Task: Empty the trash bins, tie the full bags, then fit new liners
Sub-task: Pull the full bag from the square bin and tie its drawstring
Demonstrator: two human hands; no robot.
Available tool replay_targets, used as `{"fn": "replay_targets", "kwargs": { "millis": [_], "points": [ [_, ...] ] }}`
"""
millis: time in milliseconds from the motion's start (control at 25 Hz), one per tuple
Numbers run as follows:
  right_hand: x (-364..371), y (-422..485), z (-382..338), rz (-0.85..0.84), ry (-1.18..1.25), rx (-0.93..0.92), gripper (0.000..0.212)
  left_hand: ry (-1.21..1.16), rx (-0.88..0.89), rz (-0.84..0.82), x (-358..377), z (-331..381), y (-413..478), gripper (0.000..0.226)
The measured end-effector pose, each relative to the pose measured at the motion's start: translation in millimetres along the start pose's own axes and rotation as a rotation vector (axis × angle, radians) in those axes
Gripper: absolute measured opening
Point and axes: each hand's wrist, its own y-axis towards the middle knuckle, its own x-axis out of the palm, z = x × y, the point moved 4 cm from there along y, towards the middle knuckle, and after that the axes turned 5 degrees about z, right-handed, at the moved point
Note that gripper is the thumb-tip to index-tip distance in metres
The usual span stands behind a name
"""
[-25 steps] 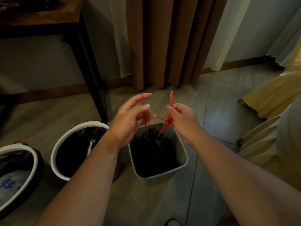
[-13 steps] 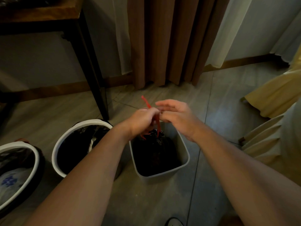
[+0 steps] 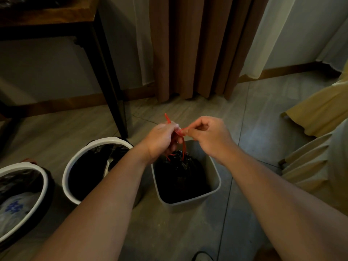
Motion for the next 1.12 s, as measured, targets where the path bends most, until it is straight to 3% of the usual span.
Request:
{"fn": "replay_targets", "kwargs": {
  "millis": [80,200,360,520,680,800,960,1120],
  "points": [
    [-2,3,1,0.015,0.172,0.122,0.016,-0.055,-0.025,0.030,-5,-5,1,0.032],
    [4,-1,1,-0.166,0.445,0.283,0.006,-0.086,-0.019,0.062,-15,-11,5,0.027],
    [18,-14,8,-0.368,0.236,0.281,0.005,0.038,0.117,0.010,-27,-1,4,0.015],
    [22,-10,15,-0.237,-0.102,0.128,0.013,0.320,0.287,0.002,-32,14,-2,0.010],
    [31,-6,22,-0.185,-0.069,0.089,0.033,0.282,0.335,-0.013,-29,10,-11,0.012],
    [37,-3,29,-0.238,-0.106,0.086,0.018,0.193,0.323,-0.003,-29,0,-17,0.008],
    [36,2,30,-0.229,0.004,0.108,0.010,0.102,0.289,0.143,-33,-13,-21,0.010],
    [28,5,28,-0.100,0.241,0.203,0.013,0.071,0.271,0.248,-35,-21,-23,0.024]
  ]
}}
